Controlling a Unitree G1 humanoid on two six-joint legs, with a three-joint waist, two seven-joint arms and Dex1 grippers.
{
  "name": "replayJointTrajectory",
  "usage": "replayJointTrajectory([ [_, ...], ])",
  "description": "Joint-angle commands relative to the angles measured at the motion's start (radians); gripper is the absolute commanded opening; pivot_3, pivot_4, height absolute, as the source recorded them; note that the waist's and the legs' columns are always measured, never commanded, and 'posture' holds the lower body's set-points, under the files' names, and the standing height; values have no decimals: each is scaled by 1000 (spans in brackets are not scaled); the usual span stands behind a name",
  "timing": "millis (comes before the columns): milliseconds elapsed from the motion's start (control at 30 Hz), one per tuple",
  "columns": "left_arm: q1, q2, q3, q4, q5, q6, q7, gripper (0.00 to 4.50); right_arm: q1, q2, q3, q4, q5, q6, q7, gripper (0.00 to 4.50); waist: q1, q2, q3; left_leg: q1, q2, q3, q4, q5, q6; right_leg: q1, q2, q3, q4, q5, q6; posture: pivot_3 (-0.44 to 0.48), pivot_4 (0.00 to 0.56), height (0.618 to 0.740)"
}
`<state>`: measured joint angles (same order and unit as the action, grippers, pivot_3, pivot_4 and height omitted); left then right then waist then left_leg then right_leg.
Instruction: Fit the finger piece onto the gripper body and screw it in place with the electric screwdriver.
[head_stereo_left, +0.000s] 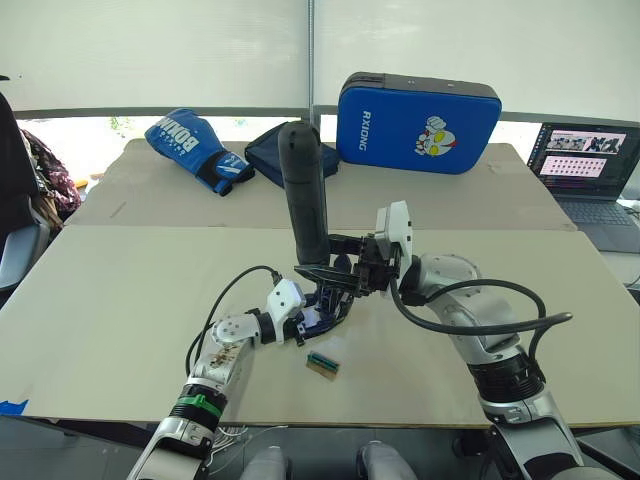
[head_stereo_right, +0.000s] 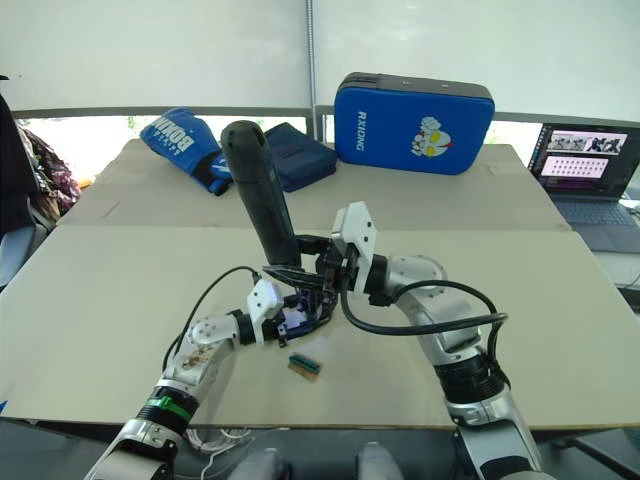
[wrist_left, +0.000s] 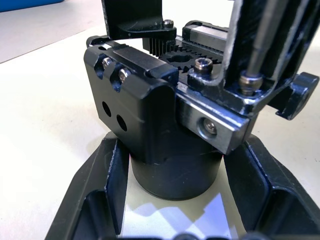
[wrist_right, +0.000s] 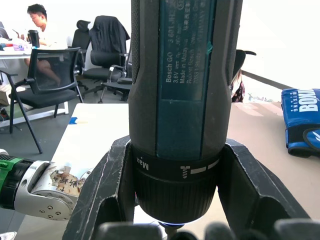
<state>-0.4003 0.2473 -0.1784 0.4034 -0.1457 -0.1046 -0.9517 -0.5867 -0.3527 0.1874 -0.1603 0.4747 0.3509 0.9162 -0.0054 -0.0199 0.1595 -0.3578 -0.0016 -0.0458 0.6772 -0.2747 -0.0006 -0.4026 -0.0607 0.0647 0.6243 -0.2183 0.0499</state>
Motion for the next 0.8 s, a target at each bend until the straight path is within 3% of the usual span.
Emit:
replayJointTrajectory([
  [33,29,-1,-44,23,24,35,-17,2262,10,-22,19,41,-43,26,2,1889,0,0,0,0,0,0,0,0,0,0,0,0,0,0,0,0,150,740],
  [367,34,4,-43,27,33,37,-6,2262,-89,6,-82,-101,115,3,63,1889,-1,0,1,-4,0,-1,0,0,0,-3,0,0,0,0,0,0,150,740],
  [733,39,-2,-22,22,14,52,11,2262,-67,-13,-97,-172,169,25,115,1889,-2,0,1,-8,0,-3,0,0,0,-6,0,-2,-1,0,0,0,150,740],
  [767,41,0,-20,17,14,49,14,3267,-64,-15,-103,-181,182,28,118,1889,-3,0,1,-8,0,-3,0,0,0,-6,0,-2,-1,0,0,0,150,740],
  [800,51,2,-8,-5,0,58,20,3623,-59,-22,-114,-208,217,40,126,1889,-4,0,1,-8,0,-3,0,0,0,-7,0,-2,-1,0,0,0,150,740],
])
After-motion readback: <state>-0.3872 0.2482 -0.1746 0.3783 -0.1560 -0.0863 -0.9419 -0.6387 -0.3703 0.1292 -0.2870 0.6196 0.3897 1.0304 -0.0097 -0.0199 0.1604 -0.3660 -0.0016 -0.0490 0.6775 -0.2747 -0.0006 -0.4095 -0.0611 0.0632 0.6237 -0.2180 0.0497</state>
